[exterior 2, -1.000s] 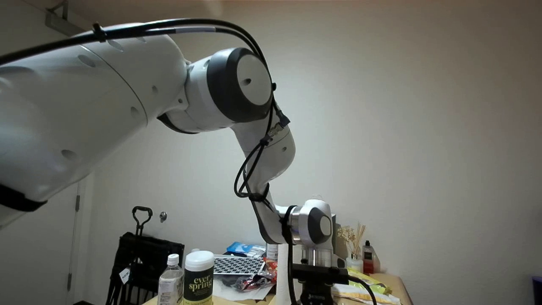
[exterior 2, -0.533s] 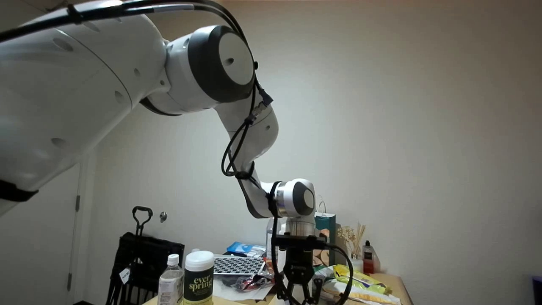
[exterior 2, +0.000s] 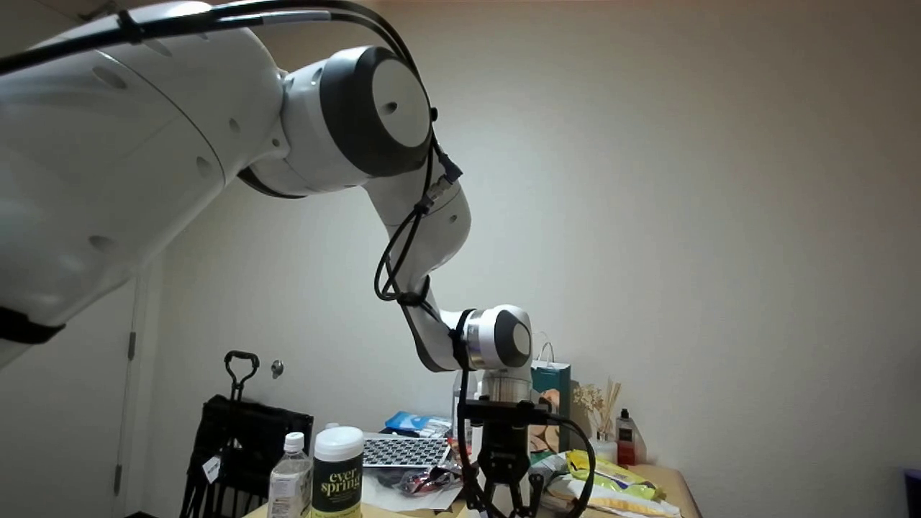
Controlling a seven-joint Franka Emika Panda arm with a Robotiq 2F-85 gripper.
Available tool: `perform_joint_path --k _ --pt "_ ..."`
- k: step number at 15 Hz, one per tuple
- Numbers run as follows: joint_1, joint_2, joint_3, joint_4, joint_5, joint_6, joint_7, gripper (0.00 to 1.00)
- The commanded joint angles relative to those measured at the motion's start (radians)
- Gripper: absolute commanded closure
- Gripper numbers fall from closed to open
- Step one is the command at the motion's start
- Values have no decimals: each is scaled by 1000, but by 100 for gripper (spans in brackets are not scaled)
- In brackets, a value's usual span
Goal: Move an object
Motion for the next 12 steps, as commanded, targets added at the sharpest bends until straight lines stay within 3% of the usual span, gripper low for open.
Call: perform_joint_path --k 1,9,12 --pt "26 -59 31 -75 12 -16 -8 94" --pt "76 -102 62 -178 47 -108 11 94" --pt "74 -75 58 -184 54 -91 19 94"
